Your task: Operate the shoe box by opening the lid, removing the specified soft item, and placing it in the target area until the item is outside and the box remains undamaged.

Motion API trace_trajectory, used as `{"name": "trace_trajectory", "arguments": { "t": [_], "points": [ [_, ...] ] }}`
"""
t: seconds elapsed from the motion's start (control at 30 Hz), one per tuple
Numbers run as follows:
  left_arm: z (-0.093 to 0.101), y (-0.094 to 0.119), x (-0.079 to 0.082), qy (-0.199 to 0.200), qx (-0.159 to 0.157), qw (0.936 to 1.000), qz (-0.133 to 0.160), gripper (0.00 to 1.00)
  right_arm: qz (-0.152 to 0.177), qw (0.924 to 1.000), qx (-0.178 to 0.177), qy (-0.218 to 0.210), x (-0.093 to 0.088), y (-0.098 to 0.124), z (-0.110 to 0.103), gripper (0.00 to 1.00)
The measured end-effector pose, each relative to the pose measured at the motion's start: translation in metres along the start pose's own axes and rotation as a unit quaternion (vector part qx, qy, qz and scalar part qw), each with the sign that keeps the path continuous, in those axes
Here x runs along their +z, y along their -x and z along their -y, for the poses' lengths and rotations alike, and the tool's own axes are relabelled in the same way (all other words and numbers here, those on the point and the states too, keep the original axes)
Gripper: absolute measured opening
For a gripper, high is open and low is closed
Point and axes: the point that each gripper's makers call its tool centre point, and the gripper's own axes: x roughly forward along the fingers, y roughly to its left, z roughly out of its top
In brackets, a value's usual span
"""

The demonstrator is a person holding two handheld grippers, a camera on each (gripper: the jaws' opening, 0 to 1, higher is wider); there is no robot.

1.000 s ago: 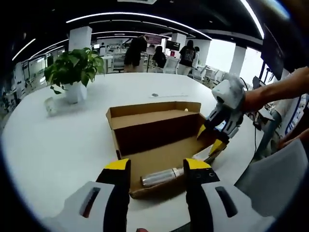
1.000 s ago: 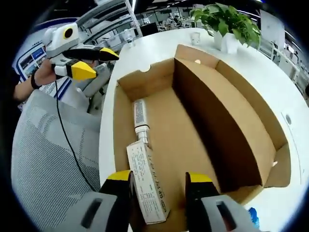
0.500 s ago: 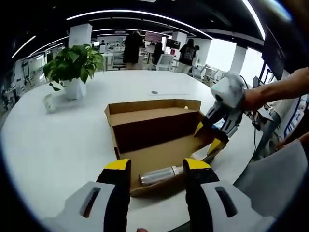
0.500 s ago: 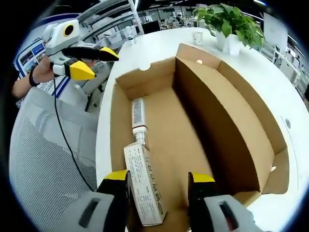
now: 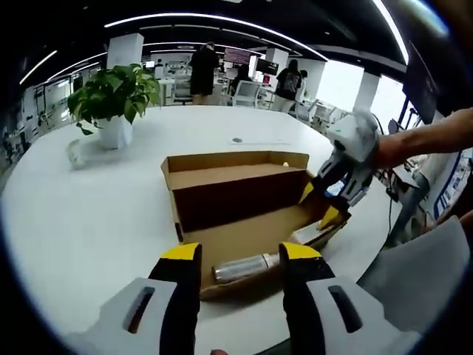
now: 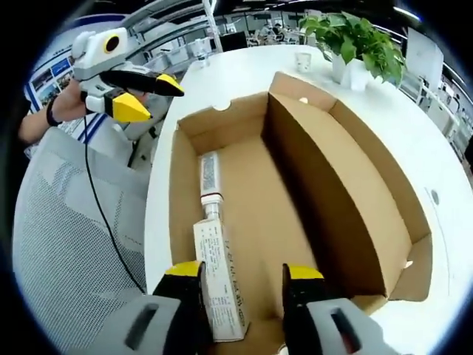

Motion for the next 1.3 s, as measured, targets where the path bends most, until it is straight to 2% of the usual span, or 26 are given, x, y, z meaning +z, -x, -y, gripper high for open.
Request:
{"name": "trace_trajectory", "arguments": {
  "t": [0.1, 0.13, 0.27, 0.3, 0.47, 0.6, 0.73, 0.77, 0.83, 0.93, 1.03, 1.17, 1.3],
  "points": [
    [0.002, -0.001, 0.000, -0.003, -0.002, 1.0000, -0.001, 0.43, -0.011, 0.9998, 0.006, 0.016, -0.002, -0.004, -0.005, 0.42],
    [0.003, -0.001, 0.000, -0.004, -0.003, 1.0000, -0.001, 0.43, -0.015, 0.9997, 0.004, 0.019, -0.003, -0.007, -0.006, 0.39],
    [0.004, -0.002, 0.000, -0.005, -0.007, 1.0000, 0.000, 0.43, -0.039, 0.9977, -0.022, 0.050, -0.006, -0.012, 0.001, 0.37],
    [0.003, -0.002, 0.000, -0.004, -0.006, 1.0000, -0.001, 0.43, -0.054, 0.9958, -0.031, 0.066, -0.010, -0.012, 0.004, 0.38],
    [0.000, -0.002, -0.004, 0.002, -0.001, 1.0000, -0.005, 0.42, -0.053, 0.9965, -0.026, 0.059, -0.010, -0.013, 0.002, 0.38],
    [0.002, -0.002, -0.003, 0.000, -0.002, 1.0000, -0.005, 0.41, -0.068, 0.9949, -0.038, 0.064, -0.011, -0.018, 0.002, 0.34],
    [0.002, -0.004, -0.003, -0.003, -0.003, 1.0000, -0.007, 0.41, -0.101, 0.9887, -0.065, 0.090, -0.016, -0.021, 0.003, 0.26],
    [0.003, -0.004, -0.003, -0.003, -0.004, 1.0000, -0.008, 0.41, -0.118, 0.9841, -0.068, 0.114, -0.019, -0.024, 0.002, 0.24],
    [0.003, -0.004, -0.004, -0.004, -0.004, 1.0000, -0.008, 0.41, -0.143, 0.9791, -0.070, 0.127, -0.027, -0.031, 0.001, 0.19],
    [0.004, -0.004, -0.004, -0.004, -0.005, 0.9999, -0.009, 0.41, -0.150, 0.9792, -0.074, 0.116, -0.030, -0.039, 0.010, 0.18],
    [0.003, -0.003, -0.005, -0.001, -0.004, 0.9999, -0.009, 0.41, -0.138, 0.9845, -0.067, 0.085, -0.027, -0.038, 0.010, 0.17],
    [0.002, -0.003, -0.005, 0.002, -0.004, 1.0000, -0.009, 0.41, -0.135, 0.9838, -0.061, 0.101, -0.027, -0.035, 0.005, 0.17],
    [0.003, -0.003, -0.005, 0.002, -0.004, 1.0000, -0.008, 0.41, -0.126, 0.9860, -0.062, 0.090, -0.025, -0.033, 0.007, 0.17]
  ]
}}
